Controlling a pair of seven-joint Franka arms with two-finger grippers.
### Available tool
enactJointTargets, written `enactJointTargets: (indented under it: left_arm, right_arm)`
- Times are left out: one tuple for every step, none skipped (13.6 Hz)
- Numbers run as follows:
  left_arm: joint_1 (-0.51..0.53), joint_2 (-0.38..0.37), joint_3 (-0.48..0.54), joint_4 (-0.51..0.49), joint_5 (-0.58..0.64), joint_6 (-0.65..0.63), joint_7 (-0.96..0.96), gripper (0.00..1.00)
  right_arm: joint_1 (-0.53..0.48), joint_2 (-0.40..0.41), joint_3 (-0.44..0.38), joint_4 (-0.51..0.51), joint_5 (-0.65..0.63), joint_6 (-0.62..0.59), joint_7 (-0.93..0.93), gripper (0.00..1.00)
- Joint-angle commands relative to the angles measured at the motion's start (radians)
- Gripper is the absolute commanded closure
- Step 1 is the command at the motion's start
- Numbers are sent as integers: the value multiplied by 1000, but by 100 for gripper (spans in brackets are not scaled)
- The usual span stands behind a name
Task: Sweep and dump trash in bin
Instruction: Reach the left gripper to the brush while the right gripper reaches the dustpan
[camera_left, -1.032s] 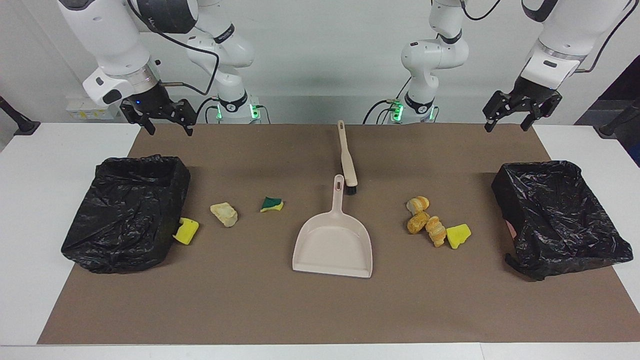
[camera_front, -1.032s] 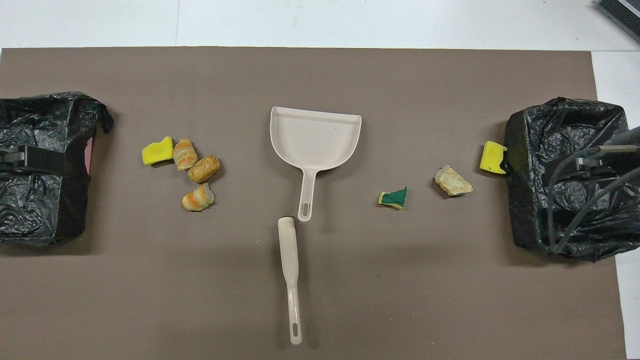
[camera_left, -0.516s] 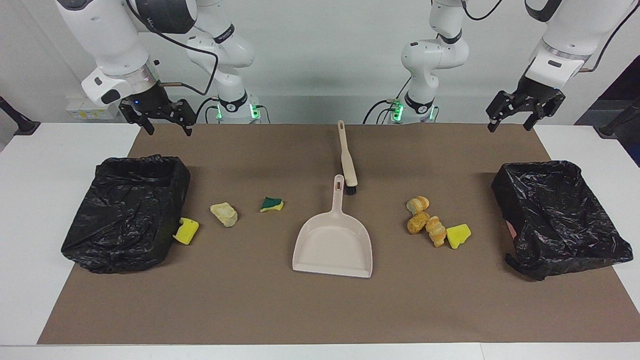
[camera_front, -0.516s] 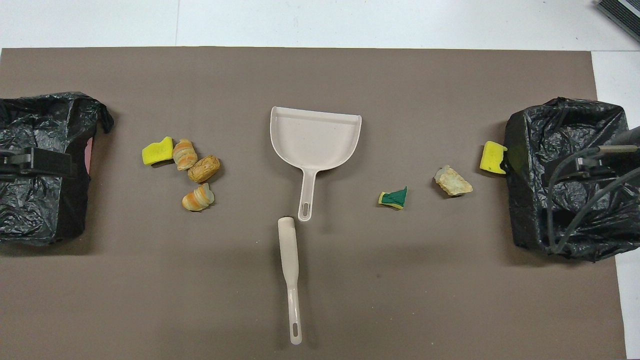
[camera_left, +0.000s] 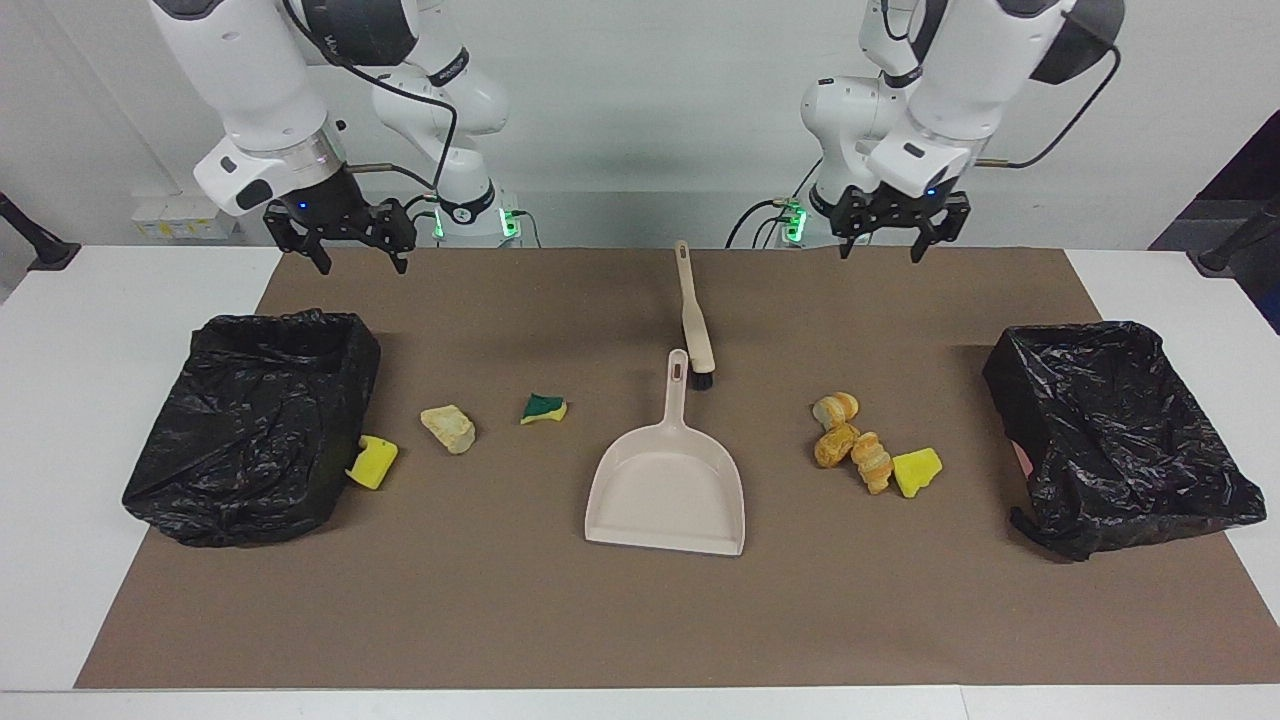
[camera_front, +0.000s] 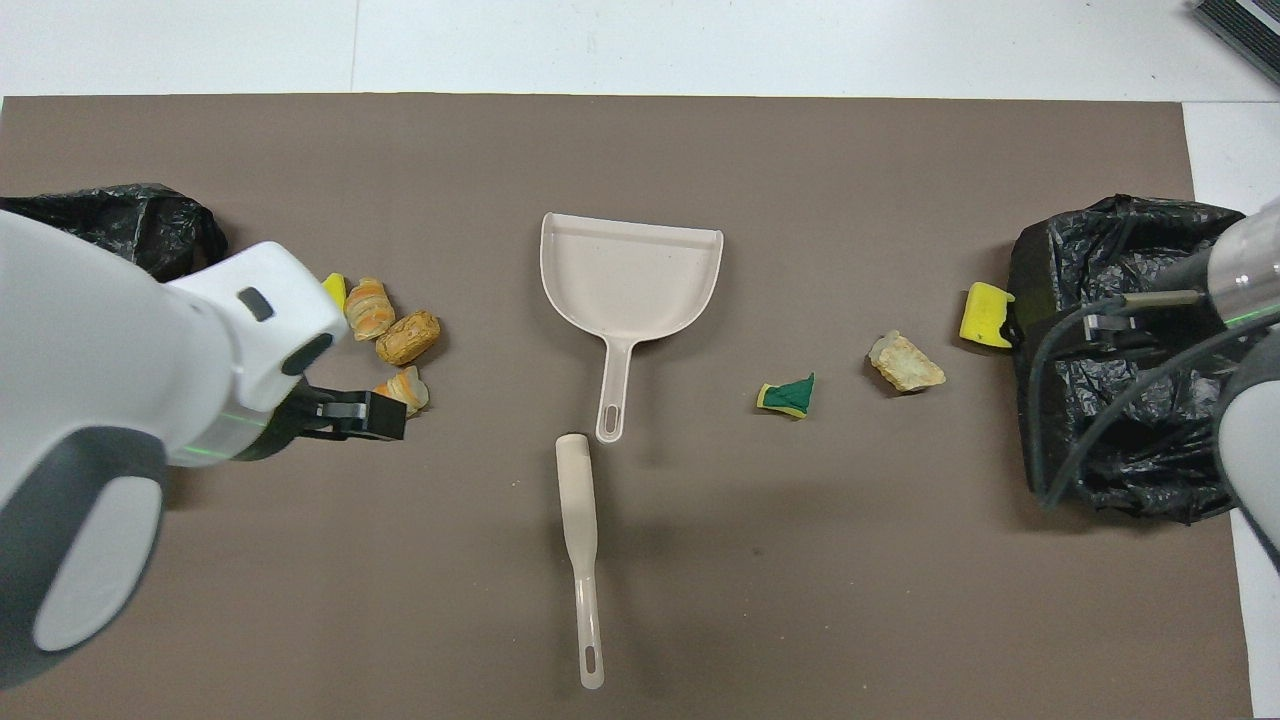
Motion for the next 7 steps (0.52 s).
enactJointTargets:
  left_arm:
    - [-80, -81, 17, -150, -22, 77, -35, 0]
    - [-111, -90, 17, -199, -59, 100, -55, 0]
    - [-152, -102, 17, -255, -71, 140, -76, 0]
    - [-204, -107, 17, -306, -71, 188, -128, 0]
    - [-244, -106, 17, -346, -71, 231, -170, 0]
    - [-270, -107, 17, -381, -73, 275, -187, 0]
    - [-289, -95, 15, -400, -73, 298, -205, 0]
  right_arm:
    - [47, 34, 1, -33, 38, 66, 53, 0]
    - [81, 62, 1, -31, 37, 96, 88, 0]
    - [103, 88, 1, -28, 37, 122, 106, 0]
    - [135, 114, 1, -28, 38, 156, 137, 0]
    - [170, 141, 1, -25, 38, 188, 187, 0]
    - [217, 176, 1, -24, 40, 240, 255, 0]
    - [266, 210, 1, -22, 40, 292, 322, 0]
